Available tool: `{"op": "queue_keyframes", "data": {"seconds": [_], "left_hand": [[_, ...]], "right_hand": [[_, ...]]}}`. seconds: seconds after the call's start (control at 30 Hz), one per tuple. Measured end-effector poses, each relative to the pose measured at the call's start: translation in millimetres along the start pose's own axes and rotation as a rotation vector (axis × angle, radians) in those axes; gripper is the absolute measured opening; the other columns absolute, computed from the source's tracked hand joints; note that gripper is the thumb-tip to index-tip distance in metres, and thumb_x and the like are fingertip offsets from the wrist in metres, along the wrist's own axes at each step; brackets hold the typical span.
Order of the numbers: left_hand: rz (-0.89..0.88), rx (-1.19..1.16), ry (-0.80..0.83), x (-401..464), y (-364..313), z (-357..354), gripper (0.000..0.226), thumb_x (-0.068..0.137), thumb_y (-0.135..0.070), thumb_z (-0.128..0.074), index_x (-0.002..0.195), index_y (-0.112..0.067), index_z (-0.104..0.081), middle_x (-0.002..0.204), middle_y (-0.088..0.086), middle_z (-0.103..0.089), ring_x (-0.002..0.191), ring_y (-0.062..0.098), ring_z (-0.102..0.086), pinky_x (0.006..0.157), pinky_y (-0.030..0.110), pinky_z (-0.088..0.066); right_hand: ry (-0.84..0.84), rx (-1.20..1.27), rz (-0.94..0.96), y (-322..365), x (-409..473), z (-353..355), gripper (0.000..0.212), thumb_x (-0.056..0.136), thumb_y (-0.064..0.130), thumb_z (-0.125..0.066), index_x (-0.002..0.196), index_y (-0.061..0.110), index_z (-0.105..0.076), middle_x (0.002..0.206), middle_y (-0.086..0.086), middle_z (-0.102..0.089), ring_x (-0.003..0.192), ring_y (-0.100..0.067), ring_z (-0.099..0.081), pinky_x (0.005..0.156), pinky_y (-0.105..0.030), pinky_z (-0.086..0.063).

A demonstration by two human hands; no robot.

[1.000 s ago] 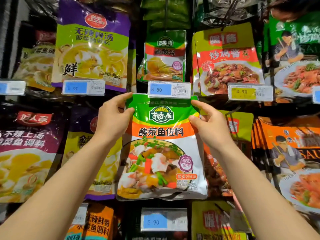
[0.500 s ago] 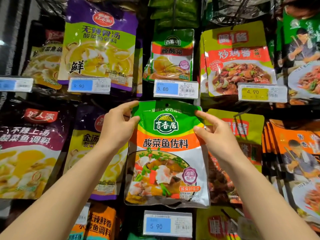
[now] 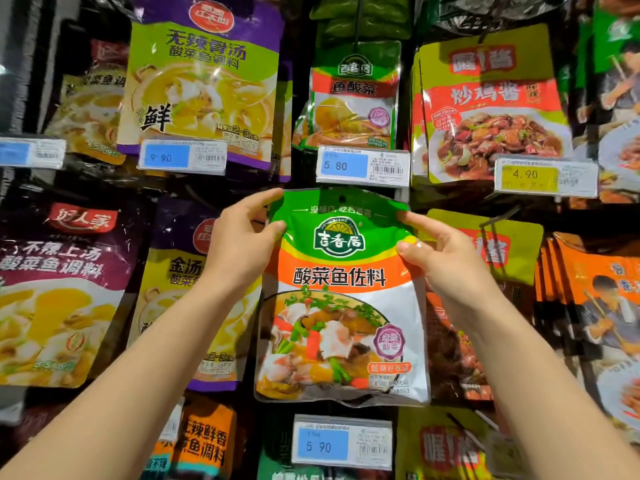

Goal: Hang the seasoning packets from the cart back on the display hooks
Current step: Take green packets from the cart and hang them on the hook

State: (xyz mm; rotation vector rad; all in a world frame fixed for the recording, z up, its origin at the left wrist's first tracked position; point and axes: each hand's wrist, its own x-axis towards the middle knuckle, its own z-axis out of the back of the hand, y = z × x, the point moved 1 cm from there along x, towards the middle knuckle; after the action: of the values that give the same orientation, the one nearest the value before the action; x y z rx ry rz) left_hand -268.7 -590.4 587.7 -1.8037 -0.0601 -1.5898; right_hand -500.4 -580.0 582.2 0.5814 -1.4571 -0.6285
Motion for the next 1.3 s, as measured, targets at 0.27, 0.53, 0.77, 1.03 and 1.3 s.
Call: {"op": "queue_keyframes", "data": {"seconds": [0.27, 0.53, 0.77, 1.03, 1.3], "left_hand": [[-0.034, -0.076, 0.01, 8.9, -11.6, -6.3, 0.044, 0.083, -0.014, -0.067, 0.125, -0.024, -0.058, 0.096, 0.004, -0.066, 0.088, 0.021, -0.066, 0.08, 0.045, -0.056], [-0.111, 0.023, -0.04, -6.5, -10.8, -10.1, 0.045, 0.085, -0.013, -0.065, 0.128, -0.023, -0.056, 0.089, -0.009, -0.058, 0.07, -0.003, -0.058, 0.072, 0.021, -0.052], [-0.061, 0.053, -0.033, -2.1, -9.9, 0.6, 0.045, 0.085, -0.013, -0.065, 0.128, -0.022, -0.056, 0.084, -0.012, -0.056, 0.073, 0.0, -0.058, 0.072, 0.03, -0.055], [-0.002, 0.088, 0.001, -2.9, -0.4, -12.7, 0.044, 0.084, -0.014, -0.066, 0.126, -0.024, -0.057, 0.095, -0.002, -0.066, 0.075, 0.002, -0.059, 0.064, 0.012, -0.047], [-0.103, 0.197, -0.027, -15.2, 2.0, -14.0, 0.047, 0.084, -0.007, -0.065, 0.127, -0.025, -0.056, 0.092, -0.004, -0.057, 0.068, -0.002, -0.051, 0.064, -0.005, -0.036]], "right_hand": [[-0.069, -0.036, 0.016, 16.5, 5.9, 13.1, 0.04, 0.089, -0.004, -0.052, 0.123, 0.016, -0.056, 0.063, -0.01, -0.056, 0.045, -0.003, -0.057, 0.049, -0.016, -0.049], [-0.024, -0.071, 0.016, 19.4, 2.5, 17.6, 0.041, 0.09, -0.003, -0.052, 0.125, 0.018, -0.055, 0.055, 0.006, -0.065, 0.049, -0.006, -0.061, 0.048, -0.015, -0.048], [0.028, -0.016, -0.011, 20.7, 3.9, 8.1, 0.041, 0.091, -0.004, -0.049, 0.126, 0.019, -0.054, 0.063, -0.001, -0.068, 0.052, -0.007, -0.064, 0.049, -0.019, -0.052], [-0.002, -0.163, -0.001, 4.8, 8.8, 13.8, 0.041, 0.091, -0.002, -0.051, 0.126, 0.018, -0.054, 0.079, -0.011, -0.064, 0.056, -0.011, -0.061, 0.054, -0.021, -0.051], [-0.183, -0.647, 0.242, -17.8, -0.3, 9.8, 0.046, 0.089, 0.02, -0.054, 0.13, 0.039, -0.048, 0.09, -0.009, -0.069, 0.075, -0.023, -0.064, 0.071, -0.033, -0.051]]}}
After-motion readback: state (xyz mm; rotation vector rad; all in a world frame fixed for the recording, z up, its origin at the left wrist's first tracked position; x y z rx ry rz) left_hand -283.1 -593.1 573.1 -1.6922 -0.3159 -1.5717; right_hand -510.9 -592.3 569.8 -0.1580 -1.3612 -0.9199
